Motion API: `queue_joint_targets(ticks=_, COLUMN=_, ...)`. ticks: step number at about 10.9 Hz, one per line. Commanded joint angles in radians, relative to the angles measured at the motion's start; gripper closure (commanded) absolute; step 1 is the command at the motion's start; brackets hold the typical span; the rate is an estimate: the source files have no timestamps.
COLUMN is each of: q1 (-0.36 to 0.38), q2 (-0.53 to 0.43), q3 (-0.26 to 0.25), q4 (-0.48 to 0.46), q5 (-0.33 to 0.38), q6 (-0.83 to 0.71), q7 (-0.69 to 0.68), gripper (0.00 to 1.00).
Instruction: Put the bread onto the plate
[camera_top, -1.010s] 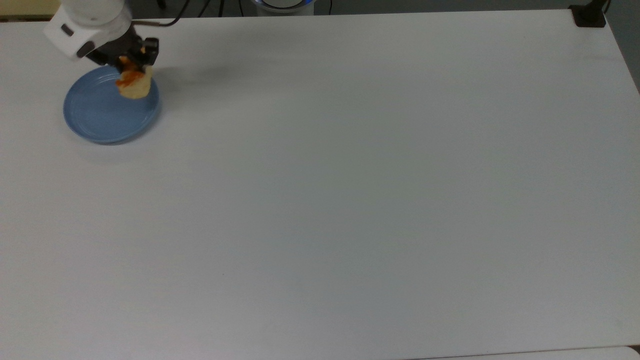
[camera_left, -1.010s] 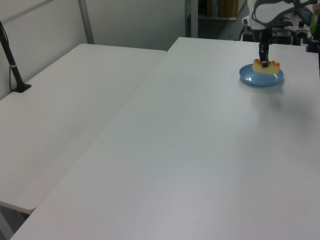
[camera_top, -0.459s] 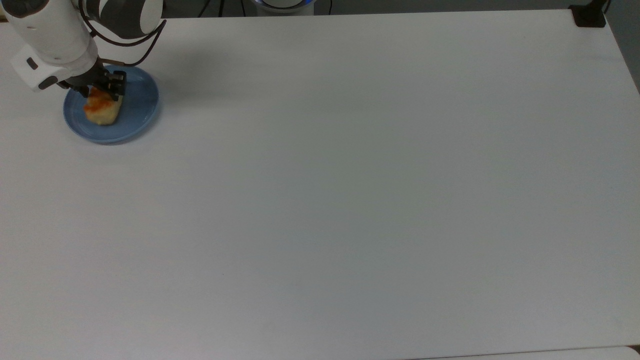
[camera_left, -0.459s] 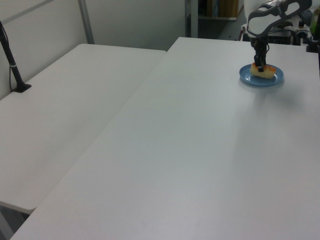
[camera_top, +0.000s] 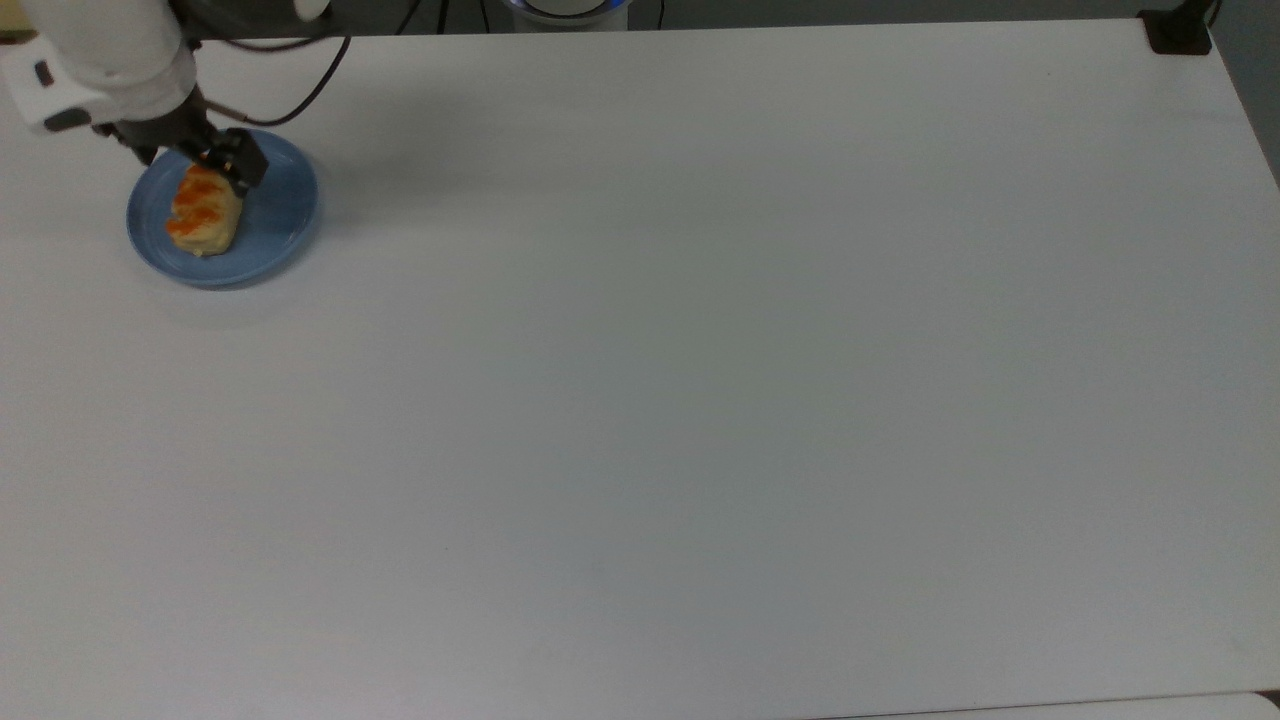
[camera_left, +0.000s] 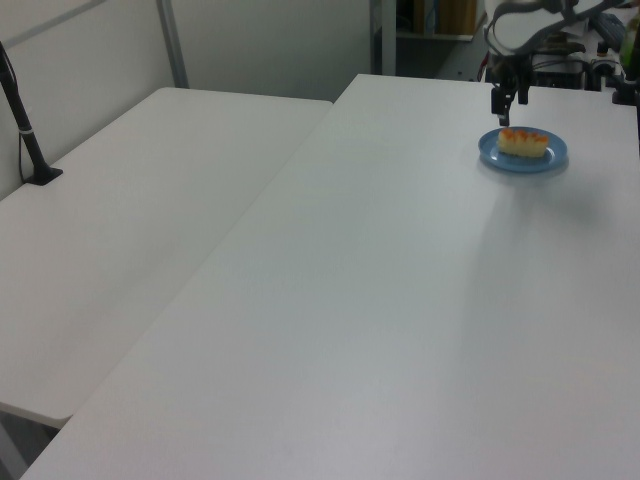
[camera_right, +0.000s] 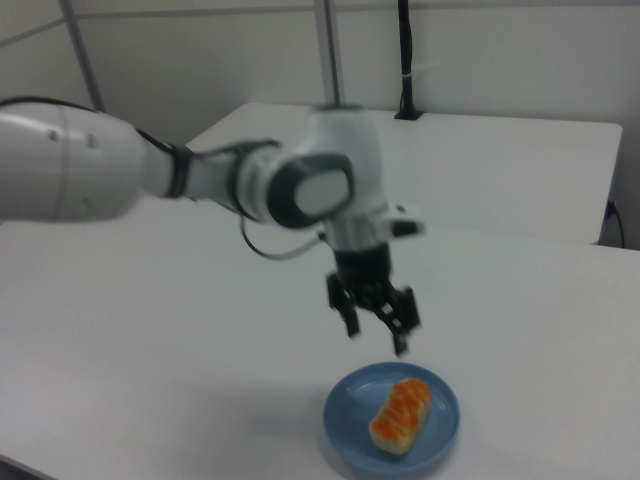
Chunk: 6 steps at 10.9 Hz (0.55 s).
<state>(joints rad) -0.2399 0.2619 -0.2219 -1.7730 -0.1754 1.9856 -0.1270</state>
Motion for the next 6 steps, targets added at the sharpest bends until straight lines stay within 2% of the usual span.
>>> queue_joint_targets(ticks=1, q1=0.141, q2=-0.229, q3=0.038, q4=-0.063, q5=0.048, q6=-0.175, q7=0.064, gripper=0.0)
queue_joint_targets(ticks=3, q1=0.264, q2=-0.306, q3=0.039, q4=-0.062, q5=0.083, q6=-0.256, q7=0.084, gripper=0.0)
queue_joint_targets(ticks=6, q1=0.359, q2=-0.346, q3=0.074, q4=-0.051, q5=0.086, q6=-0.292, q7=0.208, gripper=0.0)
